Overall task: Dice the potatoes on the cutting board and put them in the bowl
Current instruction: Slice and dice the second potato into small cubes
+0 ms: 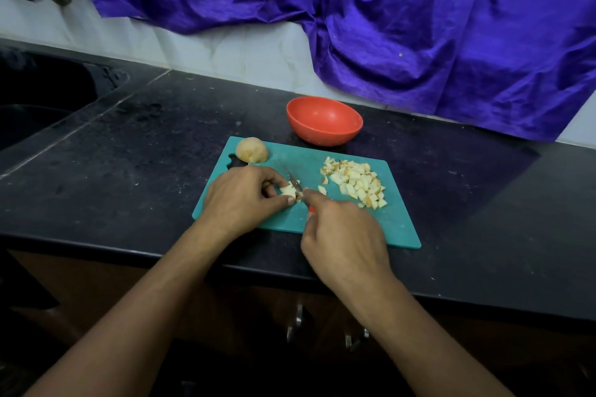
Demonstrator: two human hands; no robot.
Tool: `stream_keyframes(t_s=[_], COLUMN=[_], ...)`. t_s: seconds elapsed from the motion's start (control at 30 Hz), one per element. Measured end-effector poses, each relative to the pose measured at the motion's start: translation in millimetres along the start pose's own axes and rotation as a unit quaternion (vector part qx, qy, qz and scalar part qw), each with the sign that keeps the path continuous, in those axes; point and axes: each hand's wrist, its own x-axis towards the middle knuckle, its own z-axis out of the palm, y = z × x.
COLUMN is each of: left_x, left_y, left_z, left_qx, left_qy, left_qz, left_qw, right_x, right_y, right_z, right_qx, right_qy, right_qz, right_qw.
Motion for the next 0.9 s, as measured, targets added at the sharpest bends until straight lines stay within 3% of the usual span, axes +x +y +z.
stream_keyframes(t_s=[0.33, 0.73, 0.8, 0.9], left_x=[-1.6, -2.7, -2.7, -3.4], left_y=[2.7, 5.7, 3.7, 2.9], left_z=[-0.5, -4.1, -3.0, -1.9], left_qx=[0.008, -0.006, -0.007, -0.004], left_qy=[0.003, -0.002, 0.002, 0.003], left_qz=[0.012, -0.007, -0.008, -0.005], left_qw=[1.000, 1.000, 1.000, 1.000], right_x=[3.9, -4.4, -4.5, 5.8], right_y=[-4.4, 8.6, 13.9, 27.3], right_z=[0.6, -0.4, -0.4, 1.4], right_qx=[-0.072, -0.083, -0.059, 0.099], right_qy=[-0.051, -0.049, -0.046, -0.062], right_qz=[-0.016, -0.042, -0.032, 0.052], right_qw=[0.996, 0.994, 0.997, 0.992])
